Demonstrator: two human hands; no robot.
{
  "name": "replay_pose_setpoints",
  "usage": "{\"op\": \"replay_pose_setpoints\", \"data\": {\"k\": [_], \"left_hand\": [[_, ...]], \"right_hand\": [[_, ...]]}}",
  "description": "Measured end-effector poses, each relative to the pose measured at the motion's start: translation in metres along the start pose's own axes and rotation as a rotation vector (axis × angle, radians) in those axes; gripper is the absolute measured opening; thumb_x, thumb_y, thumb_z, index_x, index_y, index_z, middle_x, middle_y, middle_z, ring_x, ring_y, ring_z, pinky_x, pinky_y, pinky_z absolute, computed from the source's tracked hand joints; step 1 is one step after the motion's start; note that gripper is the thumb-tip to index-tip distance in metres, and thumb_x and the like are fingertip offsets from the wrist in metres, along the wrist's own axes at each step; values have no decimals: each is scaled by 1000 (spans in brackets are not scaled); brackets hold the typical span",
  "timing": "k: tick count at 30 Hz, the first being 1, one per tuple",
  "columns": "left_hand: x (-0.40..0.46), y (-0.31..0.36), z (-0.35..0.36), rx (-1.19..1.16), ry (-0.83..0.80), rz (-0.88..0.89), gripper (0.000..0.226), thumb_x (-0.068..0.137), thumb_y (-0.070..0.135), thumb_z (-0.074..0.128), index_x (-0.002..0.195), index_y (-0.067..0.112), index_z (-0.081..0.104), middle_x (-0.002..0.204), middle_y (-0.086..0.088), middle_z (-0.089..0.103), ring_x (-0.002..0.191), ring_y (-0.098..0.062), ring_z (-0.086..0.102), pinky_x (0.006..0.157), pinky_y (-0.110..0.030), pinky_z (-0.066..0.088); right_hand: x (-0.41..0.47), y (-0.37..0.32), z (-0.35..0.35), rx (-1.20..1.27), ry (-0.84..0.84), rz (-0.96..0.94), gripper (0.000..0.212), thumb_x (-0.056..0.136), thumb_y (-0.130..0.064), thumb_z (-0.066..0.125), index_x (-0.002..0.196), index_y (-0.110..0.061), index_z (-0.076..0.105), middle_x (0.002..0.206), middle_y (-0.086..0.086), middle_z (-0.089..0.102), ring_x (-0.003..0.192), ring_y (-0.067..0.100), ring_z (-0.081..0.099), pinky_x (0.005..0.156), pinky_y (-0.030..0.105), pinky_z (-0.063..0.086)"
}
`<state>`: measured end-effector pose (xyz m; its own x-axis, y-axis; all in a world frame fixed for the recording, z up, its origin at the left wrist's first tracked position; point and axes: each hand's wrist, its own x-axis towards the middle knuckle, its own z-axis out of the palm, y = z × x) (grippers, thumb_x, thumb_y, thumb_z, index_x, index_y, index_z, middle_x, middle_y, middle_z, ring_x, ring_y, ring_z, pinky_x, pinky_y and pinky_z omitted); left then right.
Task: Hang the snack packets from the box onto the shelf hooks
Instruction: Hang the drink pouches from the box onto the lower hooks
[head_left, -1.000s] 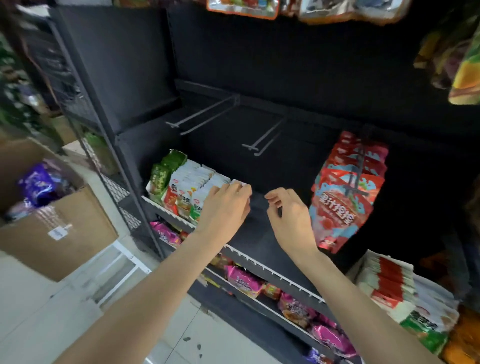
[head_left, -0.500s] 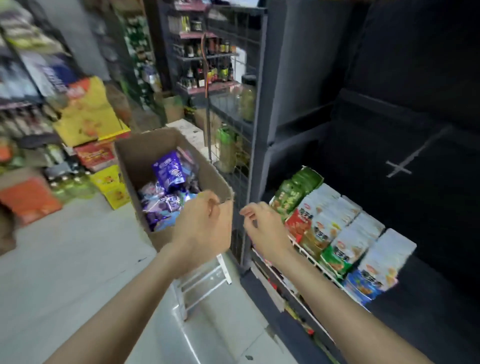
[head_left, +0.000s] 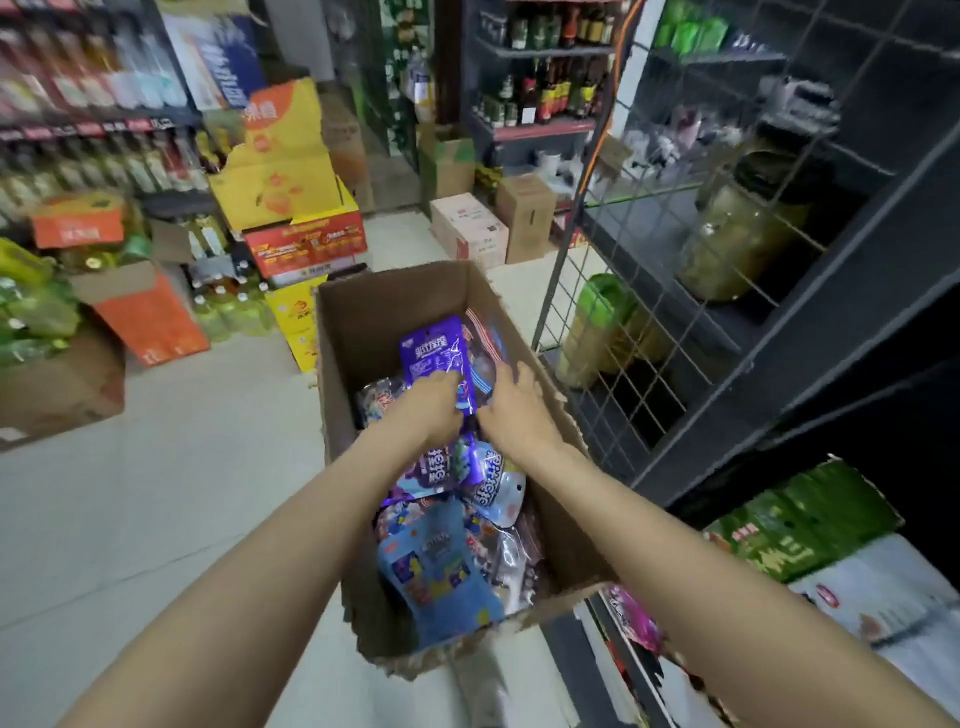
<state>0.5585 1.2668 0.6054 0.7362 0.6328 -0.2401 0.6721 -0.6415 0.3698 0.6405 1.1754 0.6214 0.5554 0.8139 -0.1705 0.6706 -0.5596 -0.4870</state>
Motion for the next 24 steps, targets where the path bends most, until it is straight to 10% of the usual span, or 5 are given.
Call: {"op": "replay_pose_setpoints", "data": {"k": [9,15,18,21,24], "left_hand": [[68,-26,34,200,-206,-62,66,94,35,50,149,25,16,159,-2,-9,146,-29,0,114,-52,17],[79,-50,43,-81,-220,-335,48,95,43,45,129,10,38,134,-27,45,121,-42,45,99,-46,40],[81,-53,34,-126,-233,-330,43,92,26,56,127,8,41,127,-20,54,118,-36,50,93,-39,41],[73,-61,26,-132,-300,-341,44,82,9,62,122,11,46,121,-16,58,111,-32,54,81,-30,43],[58,-64,27,-161,-352,-342,55,78,9,69,126,11,41,120,-15,57,109,-30,55,75,-28,40]], "right_hand": [[80,1,24,-301,-16,-20,49,96,-12,43,141,-3,26,133,20,36,123,34,42,95,36,39],[86,7,43,-433,127,-120,51,90,-6,20,134,8,41,139,27,41,121,34,49,87,32,49],[86,18,56,-586,101,-313,36,74,-9,56,105,5,68,113,22,65,100,31,66,81,35,57],[83,21,65,-673,-35,-337,61,67,-19,77,120,6,59,106,15,66,99,27,63,109,39,35],[86,18,78,-684,-128,-269,44,96,-18,41,135,0,43,129,17,54,122,27,49,115,40,-12]]}}
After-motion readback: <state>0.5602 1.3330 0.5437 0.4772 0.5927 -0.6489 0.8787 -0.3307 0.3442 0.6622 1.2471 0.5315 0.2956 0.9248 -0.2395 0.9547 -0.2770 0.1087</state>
